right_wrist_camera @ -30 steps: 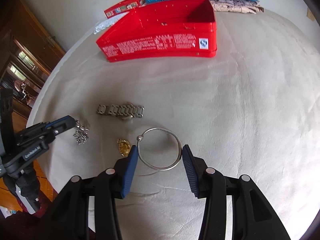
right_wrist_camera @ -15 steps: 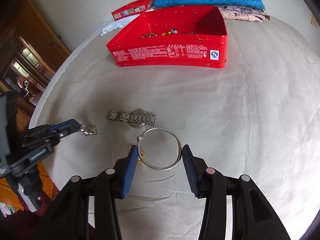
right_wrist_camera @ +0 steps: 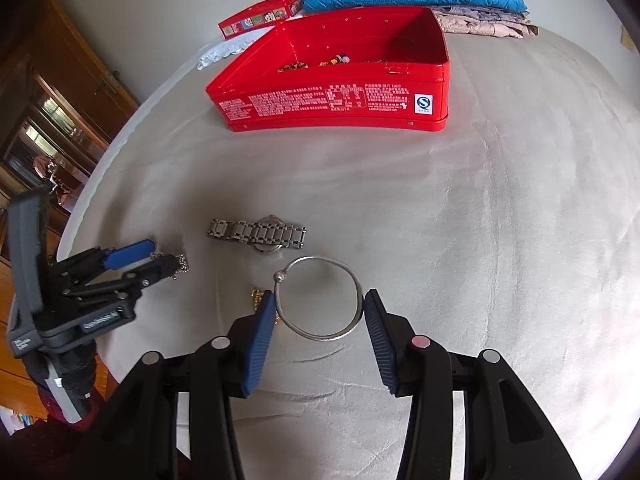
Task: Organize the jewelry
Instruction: 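Lift the silver chain with the left tool while the right tool holds the bangle, then carry the chain and bangle into the red box and open both tools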
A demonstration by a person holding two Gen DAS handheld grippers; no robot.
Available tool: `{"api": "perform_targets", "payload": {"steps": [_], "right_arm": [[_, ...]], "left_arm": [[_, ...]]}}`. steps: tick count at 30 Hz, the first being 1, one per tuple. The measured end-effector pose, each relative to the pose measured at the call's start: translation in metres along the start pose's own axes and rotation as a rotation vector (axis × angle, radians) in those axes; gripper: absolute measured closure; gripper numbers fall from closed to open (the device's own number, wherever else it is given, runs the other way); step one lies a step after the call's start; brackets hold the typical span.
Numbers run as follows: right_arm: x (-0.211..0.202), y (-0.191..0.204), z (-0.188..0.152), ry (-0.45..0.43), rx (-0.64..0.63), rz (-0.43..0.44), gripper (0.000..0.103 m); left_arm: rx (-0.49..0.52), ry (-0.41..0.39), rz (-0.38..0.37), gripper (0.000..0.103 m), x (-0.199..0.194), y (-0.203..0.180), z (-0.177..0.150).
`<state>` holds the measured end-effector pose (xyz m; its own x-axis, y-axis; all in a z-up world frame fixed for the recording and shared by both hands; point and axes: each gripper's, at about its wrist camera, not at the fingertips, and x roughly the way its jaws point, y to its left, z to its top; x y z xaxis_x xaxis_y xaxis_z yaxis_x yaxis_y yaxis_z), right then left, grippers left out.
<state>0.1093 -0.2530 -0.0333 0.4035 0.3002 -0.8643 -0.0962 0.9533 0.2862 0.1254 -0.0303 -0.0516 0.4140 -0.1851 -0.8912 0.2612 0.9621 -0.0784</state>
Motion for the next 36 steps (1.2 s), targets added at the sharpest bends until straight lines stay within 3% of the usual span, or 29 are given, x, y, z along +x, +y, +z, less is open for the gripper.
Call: {"api": "perform_targets", "payload": {"steps": [1, 4, 7, 12, 23, 36], "right_arm": [[0.000, 0.000, 0.000, 0.000, 0.001, 0.000, 0.057], [0.000, -0.001, 0.000, 0.001, 0.002, 0.001, 0.057], [-0.001, -0.001, 0.000, 0.000, 0.003, 0.002, 0.057], [-0.005, -0.003, 0.000, -0.010, 0.011, 0.000, 0.057], [-0.029, 0.004, 0.021, -0.081, -0.001, 0.023, 0.057], [-0.054, -0.002, 0.108, -0.202, 0.023, 0.070, 0.057]], "left_arm": [[0.004, 0.004, 0.006, 0.052, 0.002, -0.001, -0.001], [0.016, -0.014, 0.037, 0.075, 0.004, -0.003, 0.000], [0.032, -0.014, 0.026, 0.089, 0.003, -0.005, 0.000], [0.012, -0.029, -0.003, 0.092, -0.005, -0.001, -0.002], [0.006, -0.191, -0.055, 0.094, -0.064, 0.000, 0.017], [0.025, -0.359, -0.071, 0.094, -0.098, -0.022, 0.119]]}}
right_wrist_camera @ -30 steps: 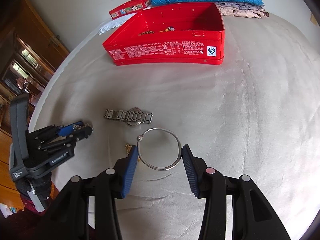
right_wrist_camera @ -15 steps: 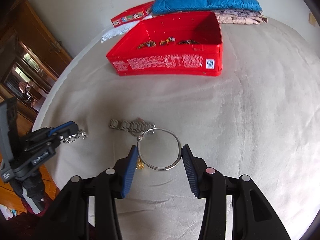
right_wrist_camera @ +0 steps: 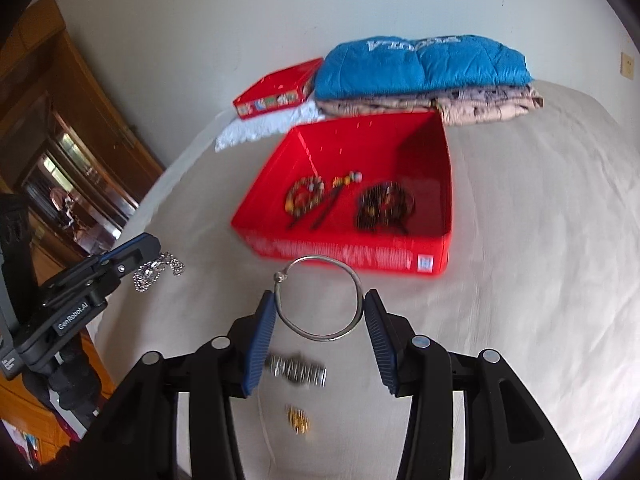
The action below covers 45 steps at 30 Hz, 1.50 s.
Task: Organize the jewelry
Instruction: 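Carry the chain and bangle into the red box and open both tools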
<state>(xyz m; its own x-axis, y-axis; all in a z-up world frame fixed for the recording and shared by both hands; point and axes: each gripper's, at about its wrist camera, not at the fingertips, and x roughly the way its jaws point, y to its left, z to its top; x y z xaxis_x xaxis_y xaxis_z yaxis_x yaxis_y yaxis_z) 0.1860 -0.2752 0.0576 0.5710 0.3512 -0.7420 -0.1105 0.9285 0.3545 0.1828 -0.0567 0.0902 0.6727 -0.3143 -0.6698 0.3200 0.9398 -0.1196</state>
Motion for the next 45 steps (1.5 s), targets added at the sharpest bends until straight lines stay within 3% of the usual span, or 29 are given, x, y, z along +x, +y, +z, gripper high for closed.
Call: {"api": "perform_targets", "payload": {"steps": [5, 8, 14, 20, 30, 33, 35, 37, 42, 45], "right_arm": [[0.033, -0.014, 0.038, 0.001, 0.021, -0.024, 0.057], [0.057, -0.024, 0.053, 0.030, 0.042, -0.036, 0.057], [0.105, -0.036, 0.064, 0.075, 0.038, -0.099, 0.057], [0.124, -0.040, 0.062, 0.098, 0.020, -0.135, 0.056], [0.099, -0.037, 0.063, 0.039, 0.026, -0.121, 0.056], [0.090, -0.037, 0.064, 0.005, 0.039, -0.117, 0.049], [0.084, -0.037, 0.064, -0.018, 0.047, -0.117, 0.039], [0.076, -0.037, 0.062, -0.034, 0.057, -0.107, 0.032], [0.054, -0.036, 0.050, -0.060, 0.071, -0.082, 0.025], [0.040, -0.030, 0.037, -0.083, 0.058, -0.093, 0.016]], "left_arm": [[-0.016, -0.013, -0.020, 0.094, 0.036, -0.004, 0.038], [-0.033, 0.030, -0.044, 0.094, 0.076, -0.004, 0.051], [-0.054, 0.142, -0.052, 0.094, 0.146, 0.007, 0.049], [-0.041, 0.187, -0.020, 0.094, 0.175, 0.016, 0.044], [-0.035, 0.152, 0.007, 0.092, 0.159, 0.015, 0.044], [-0.039, 0.116, 0.024, 0.077, 0.145, 0.014, 0.045], [-0.037, 0.067, 0.048, 0.057, 0.130, 0.011, 0.046], [-0.029, 0.032, 0.062, 0.049, 0.118, 0.009, 0.046], [-0.019, -0.019, 0.062, 0.039, 0.083, 0.002, 0.039], [-0.006, -0.050, 0.085, 0.033, 0.062, 0.000, 0.030]]}}
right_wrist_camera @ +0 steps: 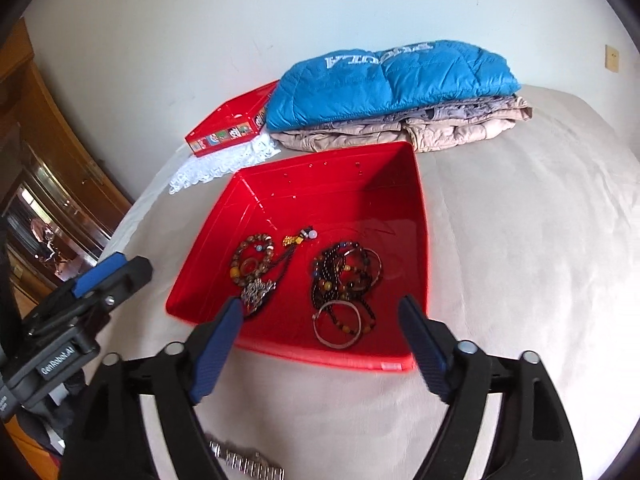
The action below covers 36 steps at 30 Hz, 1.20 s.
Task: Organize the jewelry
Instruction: 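Carry the chain and bangle into the red box and open both tools, then move both tools toward the silver watch and the gold pendant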
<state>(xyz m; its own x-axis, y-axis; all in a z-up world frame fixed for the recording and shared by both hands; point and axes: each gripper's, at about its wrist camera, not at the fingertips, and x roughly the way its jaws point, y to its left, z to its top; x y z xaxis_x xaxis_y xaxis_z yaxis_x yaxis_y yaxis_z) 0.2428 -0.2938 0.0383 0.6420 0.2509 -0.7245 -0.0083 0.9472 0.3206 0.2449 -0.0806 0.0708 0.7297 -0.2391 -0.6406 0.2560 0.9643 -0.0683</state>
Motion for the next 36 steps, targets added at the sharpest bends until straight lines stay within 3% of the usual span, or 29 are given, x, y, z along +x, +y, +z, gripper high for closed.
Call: {"api": "perform_targets", "payload": {"steps": [6, 11, 19, 30, 33, 36], "right_arm": [[-0.021, 0.015, -0.029, -0.001, -0.040, -0.022, 0.004], [-0.032, 0.029, -0.061, 0.030, -0.077, -0.047, 0.004], [-0.041, 0.050, -0.102, 0.079, -0.127, -0.079, 0.004], [-0.034, 0.060, -0.141, 0.201, -0.107, -0.008, 0.004], [-0.027, 0.059, -0.150, 0.241, -0.091, 0.028, 0.009], [-0.019, 0.059, -0.159, 0.290, -0.081, 0.052, 0.022]], "left_arm": [[-0.013, -0.031, 0.032, 0.025, -0.038, 0.011, -0.028], [-0.031, -0.052, 0.071, 0.017, -0.064, 0.022, -0.051], [-0.042, -0.047, 0.068, 0.012, -0.095, 0.034, -0.087], [-0.102, 0.039, 0.080, 0.010, -0.107, 0.063, -0.129], [-0.119, 0.074, 0.088, 0.010, -0.104, 0.071, -0.139], [-0.131, 0.096, 0.098, 0.010, -0.100, 0.076, -0.146]]}}
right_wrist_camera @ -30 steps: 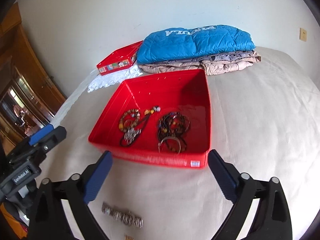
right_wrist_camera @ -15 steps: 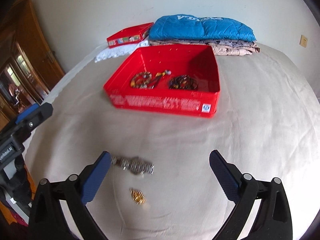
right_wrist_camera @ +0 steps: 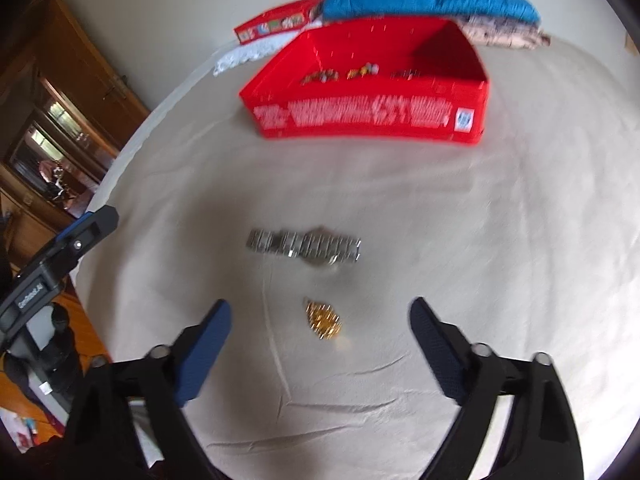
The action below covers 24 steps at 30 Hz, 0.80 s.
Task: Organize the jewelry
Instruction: 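Move both tools toward the silver watch and the gold pendant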
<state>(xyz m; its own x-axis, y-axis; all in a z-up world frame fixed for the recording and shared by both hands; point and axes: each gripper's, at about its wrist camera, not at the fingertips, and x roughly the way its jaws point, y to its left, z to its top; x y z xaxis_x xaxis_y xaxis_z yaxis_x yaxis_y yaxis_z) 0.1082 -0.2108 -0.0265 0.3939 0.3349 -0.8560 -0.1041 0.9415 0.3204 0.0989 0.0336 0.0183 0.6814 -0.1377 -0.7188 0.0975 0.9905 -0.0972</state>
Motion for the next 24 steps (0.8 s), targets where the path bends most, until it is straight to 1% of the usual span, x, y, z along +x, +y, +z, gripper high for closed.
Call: {"api": "perform_targets", "payload": {"steps": [2, 3, 4, 5, 7, 9, 14, 15, 17, 18, 22, 24], "right_arm": [[0.007, 0.002, -0.003, 0.025, -0.004, 0.001, 0.033], [0.010, 0.003, -0.005, 0.038, -0.003, -0.001, 0.036], [0.013, 0.003, -0.006, 0.048, -0.001, -0.003, 0.042], [0.016, 0.004, -0.006, 0.057, -0.004, -0.003, 0.047], [0.020, 0.006, -0.007, 0.069, -0.014, -0.013, 0.051], [0.024, 0.008, -0.005, 0.073, -0.027, -0.029, 0.053], [0.033, 0.012, -0.002, 0.095, -0.074, -0.082, 0.064], [0.034, 0.014, -0.003, 0.096, -0.093, -0.104, 0.066], [0.035, 0.015, -0.003, 0.097, -0.110, -0.123, 0.078], [0.035, 0.014, -0.003, 0.099, -0.112, -0.130, 0.081], [0.033, 0.010, -0.003, 0.095, -0.100, -0.109, 0.081], [0.028, 0.004, -0.002, 0.085, -0.066, -0.084, 0.081]], "left_arm": [[-0.006, 0.012, -0.001, 0.010, 0.002, 0.003, -0.003], [-0.007, 0.017, -0.001, 0.010, 0.003, 0.003, -0.004], [-0.007, 0.021, -0.003, 0.010, 0.004, 0.003, -0.005], [-0.006, 0.024, -0.006, 0.010, 0.004, 0.004, -0.006], [-0.001, 0.027, -0.011, 0.010, 0.004, 0.004, -0.008], [0.003, 0.027, -0.014, 0.010, 0.004, 0.003, -0.010], [0.009, 0.037, -0.030, 0.010, 0.005, 0.000, -0.013], [0.009, 0.038, -0.032, 0.010, 0.005, 0.000, -0.013], [0.010, 0.042, -0.037, 0.010, 0.006, -0.002, -0.013], [0.009, 0.044, -0.039, 0.010, 0.007, -0.002, -0.013], [0.013, 0.061, -0.054, 0.010, 0.011, -0.006, -0.014], [0.018, 0.069, -0.058, 0.010, 0.013, -0.008, -0.014]]}}
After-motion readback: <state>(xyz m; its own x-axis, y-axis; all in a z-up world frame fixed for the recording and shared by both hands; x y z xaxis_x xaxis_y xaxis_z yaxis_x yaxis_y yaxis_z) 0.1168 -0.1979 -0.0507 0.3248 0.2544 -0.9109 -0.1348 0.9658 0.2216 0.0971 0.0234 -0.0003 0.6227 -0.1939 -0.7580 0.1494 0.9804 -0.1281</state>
